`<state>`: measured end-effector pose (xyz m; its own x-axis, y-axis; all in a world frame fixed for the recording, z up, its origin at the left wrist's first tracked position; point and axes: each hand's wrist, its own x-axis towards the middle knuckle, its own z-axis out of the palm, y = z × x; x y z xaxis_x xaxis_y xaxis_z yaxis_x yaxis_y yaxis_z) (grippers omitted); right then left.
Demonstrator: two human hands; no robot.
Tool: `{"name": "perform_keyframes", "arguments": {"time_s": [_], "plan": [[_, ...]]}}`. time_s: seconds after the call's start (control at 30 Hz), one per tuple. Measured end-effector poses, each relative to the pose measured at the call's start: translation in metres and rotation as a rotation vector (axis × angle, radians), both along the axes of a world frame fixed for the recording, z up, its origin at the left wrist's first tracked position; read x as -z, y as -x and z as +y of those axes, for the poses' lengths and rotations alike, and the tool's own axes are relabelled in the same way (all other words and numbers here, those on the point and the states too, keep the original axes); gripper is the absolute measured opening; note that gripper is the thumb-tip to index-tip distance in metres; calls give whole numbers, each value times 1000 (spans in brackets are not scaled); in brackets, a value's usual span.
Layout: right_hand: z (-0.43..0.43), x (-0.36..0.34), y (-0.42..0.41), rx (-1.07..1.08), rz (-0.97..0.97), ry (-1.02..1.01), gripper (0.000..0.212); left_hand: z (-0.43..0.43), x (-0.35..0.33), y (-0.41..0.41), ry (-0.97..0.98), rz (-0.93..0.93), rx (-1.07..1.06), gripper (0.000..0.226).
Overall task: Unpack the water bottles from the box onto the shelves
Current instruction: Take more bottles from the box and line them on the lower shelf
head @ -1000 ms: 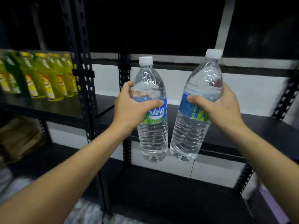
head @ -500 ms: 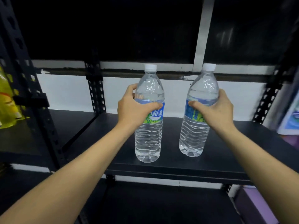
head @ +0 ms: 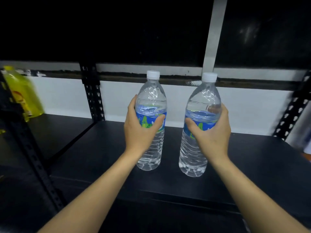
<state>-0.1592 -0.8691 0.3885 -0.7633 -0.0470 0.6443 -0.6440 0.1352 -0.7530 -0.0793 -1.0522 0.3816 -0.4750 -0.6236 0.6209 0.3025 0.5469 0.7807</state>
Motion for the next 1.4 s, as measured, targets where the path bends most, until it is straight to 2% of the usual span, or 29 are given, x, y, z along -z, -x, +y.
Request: {"name": "perform_keyframes", "arguments": {"time_s": [0.13,0.27,0.37,0.43,0.47,0.5,0.57,0.63,0.67,0.8,0.97,1.17,1.27,1.4], "plan": [[11,2,0,-57,-26,-33,99,2,11,-6,66,-29,-58,97],[24,14,-6,-202,-56,-109,93,16,26,-14,320,-17,-227,98],[41,40,-9,-248,-120,-117,74,24,42,-14,662,100,-382,75],[50,62,-11,-267,-233,-63,61,35,55,-11,841,191,-314,55],[53,72,-11,-275,-300,-17,57,43,61,-10,858,198,-217,49],[55,80,-9,-295,-369,52,55,53,66,-9,816,160,-107,45],[58,88,-7,-344,-482,170,50,74,71,-6,562,-15,84,49],[59,89,-4,-370,-502,173,47,87,75,-1,271,-154,170,56],[60,89,-4,-377,-499,142,47,90,78,2,201,-184,170,57],[60,95,-1,-388,-476,51,53,91,85,4,128,-250,139,58],[61,94,0,-349,-444,70,60,88,90,5,110,-229,270,48],[61,95,-6,-252,-330,-3,49,87,87,8,130,-256,385,53],[60,99,-5,-284,-366,22,65,85,89,9,155,-270,376,58],[60,98,-6,-267,-348,46,76,83,90,11,167,-269,369,58]]}}
